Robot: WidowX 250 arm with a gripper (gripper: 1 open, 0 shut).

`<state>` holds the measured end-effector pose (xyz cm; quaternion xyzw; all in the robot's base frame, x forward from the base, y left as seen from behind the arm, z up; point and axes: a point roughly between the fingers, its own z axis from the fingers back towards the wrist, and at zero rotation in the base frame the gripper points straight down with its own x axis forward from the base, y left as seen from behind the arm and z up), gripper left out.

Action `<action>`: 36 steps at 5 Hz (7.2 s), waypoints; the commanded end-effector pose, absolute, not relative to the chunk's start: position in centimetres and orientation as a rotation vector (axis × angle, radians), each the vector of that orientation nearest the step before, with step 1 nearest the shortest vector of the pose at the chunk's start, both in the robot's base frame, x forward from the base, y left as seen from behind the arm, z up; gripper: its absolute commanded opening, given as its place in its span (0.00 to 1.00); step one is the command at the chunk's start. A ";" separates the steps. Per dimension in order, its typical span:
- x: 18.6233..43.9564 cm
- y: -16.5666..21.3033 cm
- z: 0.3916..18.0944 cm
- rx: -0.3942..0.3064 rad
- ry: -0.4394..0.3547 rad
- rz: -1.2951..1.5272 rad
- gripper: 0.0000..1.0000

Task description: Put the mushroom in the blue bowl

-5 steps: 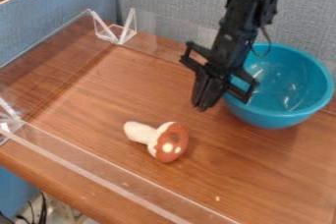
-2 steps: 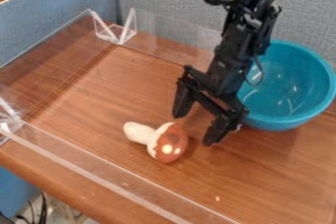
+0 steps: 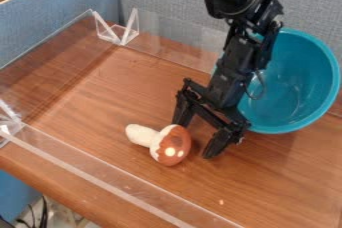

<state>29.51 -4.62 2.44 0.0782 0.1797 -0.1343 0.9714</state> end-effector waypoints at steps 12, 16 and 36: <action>26.4 -2.0 7.0 0.089 0.364 -0.180 1.00; 25.0 -3.3 5.3 0.117 0.370 -0.398 0.00; 34.9 -6.9 14.3 0.159 0.074 -1.375 0.00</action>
